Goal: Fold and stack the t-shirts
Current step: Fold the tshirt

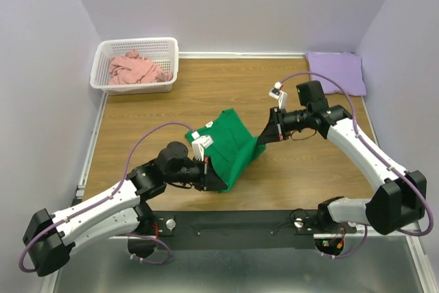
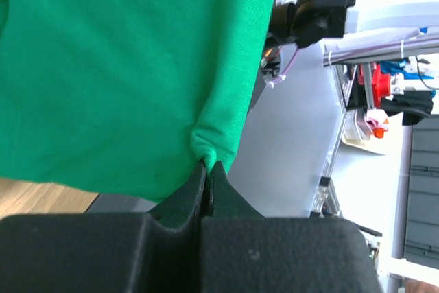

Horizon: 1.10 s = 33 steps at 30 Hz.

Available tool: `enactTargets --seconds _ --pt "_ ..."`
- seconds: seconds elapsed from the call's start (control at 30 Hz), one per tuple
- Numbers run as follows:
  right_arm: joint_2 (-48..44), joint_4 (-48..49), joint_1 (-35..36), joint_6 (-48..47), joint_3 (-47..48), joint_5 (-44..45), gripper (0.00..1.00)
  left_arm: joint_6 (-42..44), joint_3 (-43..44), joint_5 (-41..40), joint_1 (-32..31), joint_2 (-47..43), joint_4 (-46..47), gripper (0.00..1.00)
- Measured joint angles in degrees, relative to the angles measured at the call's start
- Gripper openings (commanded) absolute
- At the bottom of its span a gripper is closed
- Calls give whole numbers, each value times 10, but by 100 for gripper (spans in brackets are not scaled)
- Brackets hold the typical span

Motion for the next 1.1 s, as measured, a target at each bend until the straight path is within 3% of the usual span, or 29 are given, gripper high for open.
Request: enactTargets --seconds 0.13,0.3,0.53,0.8,1.1 --pt "50 -11 0 -5 87 -2 0 5 51 -25 4 12 -23 0" --pt "162 -11 0 -16 198 -1 0 12 97 -94 63 48 -35 0" --pt "323 -21 0 -36 317 0 1 6 22 -147 209 90 20 0" --pt "506 -24 2 -76 464 2 1 -25 -33 -179 246 192 168 0" --pt "621 -25 4 -94 528 -1 7 -69 -79 -210 268 238 255 0"
